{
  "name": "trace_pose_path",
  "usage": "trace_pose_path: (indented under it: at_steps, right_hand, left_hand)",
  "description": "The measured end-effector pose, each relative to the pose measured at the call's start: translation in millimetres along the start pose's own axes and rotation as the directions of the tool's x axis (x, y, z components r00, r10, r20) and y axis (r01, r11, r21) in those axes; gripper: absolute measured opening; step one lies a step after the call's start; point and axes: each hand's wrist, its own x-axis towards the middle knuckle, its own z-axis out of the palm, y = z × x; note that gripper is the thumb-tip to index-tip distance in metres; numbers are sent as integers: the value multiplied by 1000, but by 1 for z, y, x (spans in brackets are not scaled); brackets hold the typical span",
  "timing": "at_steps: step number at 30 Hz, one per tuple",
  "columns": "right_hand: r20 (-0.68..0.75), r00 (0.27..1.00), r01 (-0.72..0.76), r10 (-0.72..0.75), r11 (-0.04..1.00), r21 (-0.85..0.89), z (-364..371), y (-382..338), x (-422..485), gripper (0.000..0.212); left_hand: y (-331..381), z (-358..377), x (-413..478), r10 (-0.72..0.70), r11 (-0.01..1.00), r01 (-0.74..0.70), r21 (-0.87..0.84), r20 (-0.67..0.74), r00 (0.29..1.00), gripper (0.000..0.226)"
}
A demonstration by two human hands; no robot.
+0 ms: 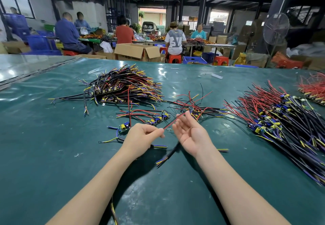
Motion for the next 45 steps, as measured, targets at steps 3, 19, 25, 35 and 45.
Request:
trace_pose_path:
  at_steps: [3, 19, 25, 35, 45]
  right_hand:
    - [18, 999, 32, -30, 995, -100, 5, 4, -1, 39]
    - [135, 978, 206, -158, 825, -526, 3, 14, -7, 24]
    - [124, 982, 186, -141, 826, -532, 3, 15, -8, 22]
    - [233, 959, 285, -164, 559, -779, 5, 23, -10, 22]
    - [184, 955, 295, -234, 656, -695, 5, 24, -11, 22]
  left_hand:
    - [0, 1, 2, -7, 999, 5, -45, -38, 999, 29]
    - [-1, -2, 6, -147, 937, 178, -301, 124, 981, 38]
    - [-3, -3, 5, -128, 962, 140, -234, 64, 990, 27]
    - [-5, 1, 5, -141, 975, 128, -184, -60, 988, 30]
    - [-3, 0, 4, -107, 988, 106, -113, -8, 994, 27]
